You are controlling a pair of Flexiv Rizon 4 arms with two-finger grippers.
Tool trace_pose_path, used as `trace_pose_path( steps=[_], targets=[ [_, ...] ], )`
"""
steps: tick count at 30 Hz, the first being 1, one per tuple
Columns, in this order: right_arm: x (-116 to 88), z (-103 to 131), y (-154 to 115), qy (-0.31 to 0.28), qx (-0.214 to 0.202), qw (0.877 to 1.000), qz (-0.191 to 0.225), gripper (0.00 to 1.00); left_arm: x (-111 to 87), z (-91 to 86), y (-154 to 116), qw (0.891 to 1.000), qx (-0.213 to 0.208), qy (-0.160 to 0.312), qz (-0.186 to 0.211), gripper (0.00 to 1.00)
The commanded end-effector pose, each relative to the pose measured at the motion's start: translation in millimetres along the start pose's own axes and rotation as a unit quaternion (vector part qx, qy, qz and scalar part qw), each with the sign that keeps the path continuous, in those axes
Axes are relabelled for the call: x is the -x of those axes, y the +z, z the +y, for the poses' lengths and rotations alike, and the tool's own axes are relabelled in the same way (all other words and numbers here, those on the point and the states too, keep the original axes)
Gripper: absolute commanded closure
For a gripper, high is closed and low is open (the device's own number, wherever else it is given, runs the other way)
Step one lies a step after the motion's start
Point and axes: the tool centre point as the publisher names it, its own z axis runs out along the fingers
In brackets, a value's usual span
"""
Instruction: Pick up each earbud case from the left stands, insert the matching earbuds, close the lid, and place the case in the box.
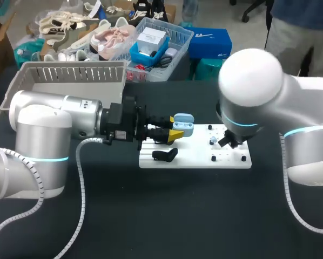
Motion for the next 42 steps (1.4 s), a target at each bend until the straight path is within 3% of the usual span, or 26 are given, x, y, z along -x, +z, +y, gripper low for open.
trace_pose_path(
  steps=[1,4,14,42],
  targets=[
    [1,3,4,0.004,-0.056,0.998,0.001,0.53,-0.2,0.1,1,1.0,0.001,0.0,0.0,1.0],
    [0,2,8,0.006,-0.055,0.998,0.005,0.65,-0.2,0.1,1,1.0,0.001,0.0,0.0,1.0],
    [-4,0,10,0.011,-0.049,0.999,0.009,0.59,-0.2,0.1,1,1.0,0.001,0.0,0.0,1.0],
    [-2,3,19,0.009,-0.047,0.999,0.011,0.69,-0.2,0.1,1,1.0,0.001,0.0,0.0,1.0]
  ],
)
